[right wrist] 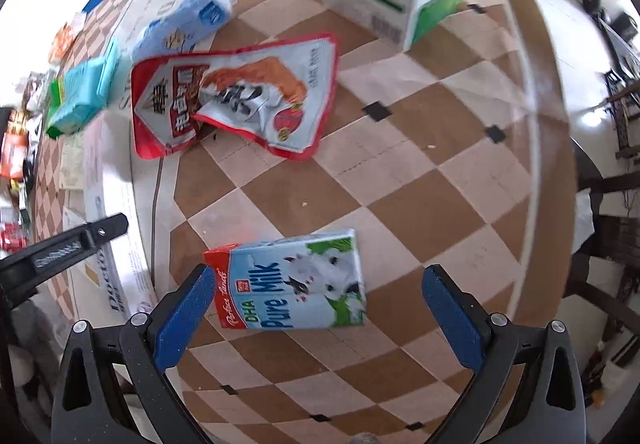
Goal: Collect trash
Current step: 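Grasp the Dental Doctor toothpaste box with the left tool while the right tool grasps the Pure Milk carton, then carry the toothpaste box and milk carton over the bin and release both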
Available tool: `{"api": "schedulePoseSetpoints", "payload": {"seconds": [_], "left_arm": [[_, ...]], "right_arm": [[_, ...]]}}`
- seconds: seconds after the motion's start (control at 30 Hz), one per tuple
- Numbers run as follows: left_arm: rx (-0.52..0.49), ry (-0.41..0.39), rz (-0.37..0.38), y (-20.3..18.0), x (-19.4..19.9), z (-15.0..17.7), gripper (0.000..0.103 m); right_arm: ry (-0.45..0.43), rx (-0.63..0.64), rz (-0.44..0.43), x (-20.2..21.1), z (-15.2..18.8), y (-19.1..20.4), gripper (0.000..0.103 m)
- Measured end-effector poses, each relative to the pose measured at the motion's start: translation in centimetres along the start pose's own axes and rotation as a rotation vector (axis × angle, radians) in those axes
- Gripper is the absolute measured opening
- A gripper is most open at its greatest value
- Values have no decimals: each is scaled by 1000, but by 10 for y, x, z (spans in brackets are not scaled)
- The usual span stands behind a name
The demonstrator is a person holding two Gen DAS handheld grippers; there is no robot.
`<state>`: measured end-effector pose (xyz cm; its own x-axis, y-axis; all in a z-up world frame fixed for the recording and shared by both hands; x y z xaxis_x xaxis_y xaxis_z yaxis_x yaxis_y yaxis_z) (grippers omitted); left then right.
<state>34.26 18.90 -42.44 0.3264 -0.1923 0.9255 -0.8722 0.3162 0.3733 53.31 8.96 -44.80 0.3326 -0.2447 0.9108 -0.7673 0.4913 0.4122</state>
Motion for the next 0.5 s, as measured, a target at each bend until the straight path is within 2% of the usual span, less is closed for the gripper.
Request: {"api": "schedulePoseSetpoints", "payload": {"seconds": [0.23, 0.4, 0.47, 0.5], "left_arm": [[13, -93, -88, 16, 33, 19, 42], [45, -124, -103, 27, 44, 33, 42], [58, -131, -104, 29, 47, 37, 42], [65, -136, -104, 34, 47, 41, 42]], "right_arm": [[42, 58, 29, -22, -4, 21, 103], [68, 82, 76, -42, -1, 40, 103], [50, 78, 86, -45, 2, 40, 93], [34, 77, 85, -44, 5, 40, 93]]}}
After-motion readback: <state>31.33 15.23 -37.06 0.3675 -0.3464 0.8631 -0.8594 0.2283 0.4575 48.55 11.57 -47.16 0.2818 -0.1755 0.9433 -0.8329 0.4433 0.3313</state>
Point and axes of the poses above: each gripper's, at about its wrist camera, not at the fingertips, and x roughly against the way its jaws point, y to its left, z to its underside, the point moved 3 cm from there along -x, roughly the way its jaws point, and after that the axes turned 15 degrees about -z, right-handed, at the moved point
